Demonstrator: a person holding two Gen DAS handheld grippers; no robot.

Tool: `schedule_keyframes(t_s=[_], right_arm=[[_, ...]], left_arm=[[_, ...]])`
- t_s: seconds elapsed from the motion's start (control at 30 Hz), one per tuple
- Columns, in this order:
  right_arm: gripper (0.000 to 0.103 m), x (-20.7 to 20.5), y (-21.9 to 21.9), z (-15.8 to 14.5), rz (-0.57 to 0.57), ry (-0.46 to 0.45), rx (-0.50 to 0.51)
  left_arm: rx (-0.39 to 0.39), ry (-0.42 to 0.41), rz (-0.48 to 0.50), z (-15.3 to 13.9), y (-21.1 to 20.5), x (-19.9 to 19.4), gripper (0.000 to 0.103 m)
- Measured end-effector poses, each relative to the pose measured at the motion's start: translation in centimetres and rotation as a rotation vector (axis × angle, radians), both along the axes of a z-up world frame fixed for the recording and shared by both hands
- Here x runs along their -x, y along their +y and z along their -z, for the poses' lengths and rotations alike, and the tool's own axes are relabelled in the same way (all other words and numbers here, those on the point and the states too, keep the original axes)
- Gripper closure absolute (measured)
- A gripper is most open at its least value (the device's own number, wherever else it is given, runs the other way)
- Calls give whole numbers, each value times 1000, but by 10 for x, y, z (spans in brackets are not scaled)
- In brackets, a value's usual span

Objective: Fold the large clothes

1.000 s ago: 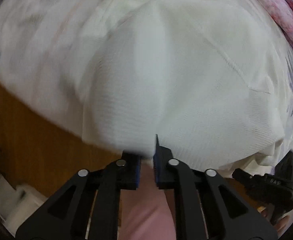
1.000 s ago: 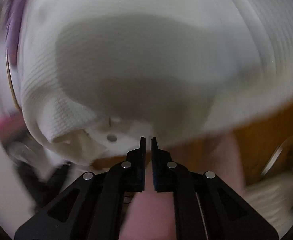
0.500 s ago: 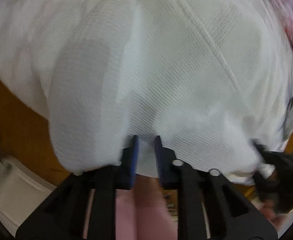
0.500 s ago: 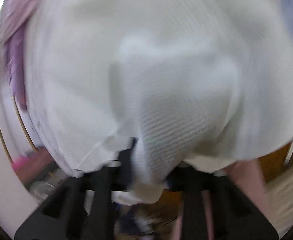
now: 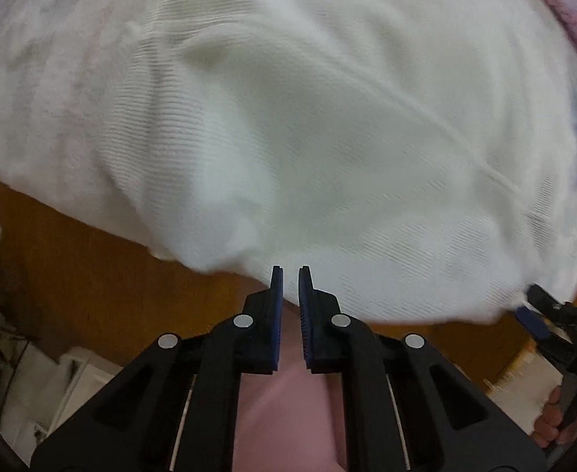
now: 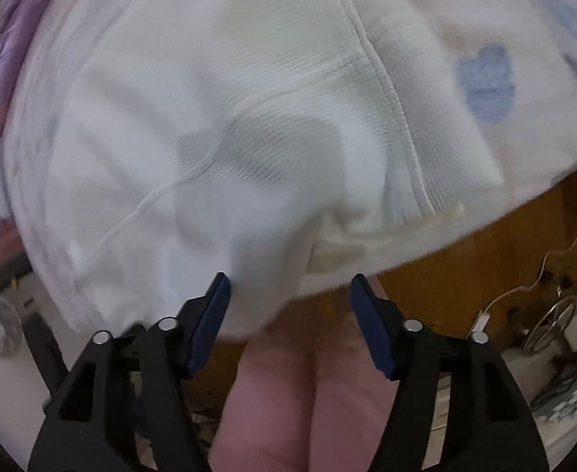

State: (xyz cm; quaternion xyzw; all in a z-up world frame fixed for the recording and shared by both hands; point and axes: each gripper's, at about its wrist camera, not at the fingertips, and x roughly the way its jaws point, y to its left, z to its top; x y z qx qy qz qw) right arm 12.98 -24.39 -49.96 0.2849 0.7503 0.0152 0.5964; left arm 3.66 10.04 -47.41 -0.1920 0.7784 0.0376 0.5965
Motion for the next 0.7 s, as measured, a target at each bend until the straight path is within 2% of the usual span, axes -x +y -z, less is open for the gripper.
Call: schedule_keyframes(t_s=[0.03,0.1,0.17,0.2,0.23,0.27,0.33,0.37,0.43,0.47,0.5,0.57,0.63,0.7], right_arm=[[79,-1,5,-3,-23,-21,-11],[85,-16,22,7,-92,-60,-1],[87,-14,42,43,-172,-1,68],[89,-7,48,79,-177,60,94],[89,-6,44,98,-116,74,82],[89,-7,37,99,-56,112,63],[88,-15,34,82,-53,142,56],[88,-19,32,67,-68,104,68],[88,-27,24,38,-122,10,169],[89,-30,18,41,-137,12,216],[89,-31,10,62,-135,59,223],[89,-25,1,110,-138,160,130],[89,-31,2,112,-152,175,124],[86,-42,26,101,-242,193,162]], left_arm=[[37,-16,-3,-5,-7,-4,93],[67,-56,17,-8,-26,-15,93],[83,-67,48,7,-46,-27,93],[67,-43,68,24,-53,-25,93],[39,-7,87,41,-58,-23,94],[11,63,118,65,-64,-24,97],[4,64,148,63,-69,-29,96],[14,37,159,54,-70,-32,96],[0,-10,197,36,-71,-35,96],[-24,-14,212,32,-71,-34,96],[-33,-19,209,29,-67,-36,96],[-27,-7,165,29,-65,-44,96],[-45,33,121,32,-54,-46,96],[-51,10,103,21,-48,-54,96]])
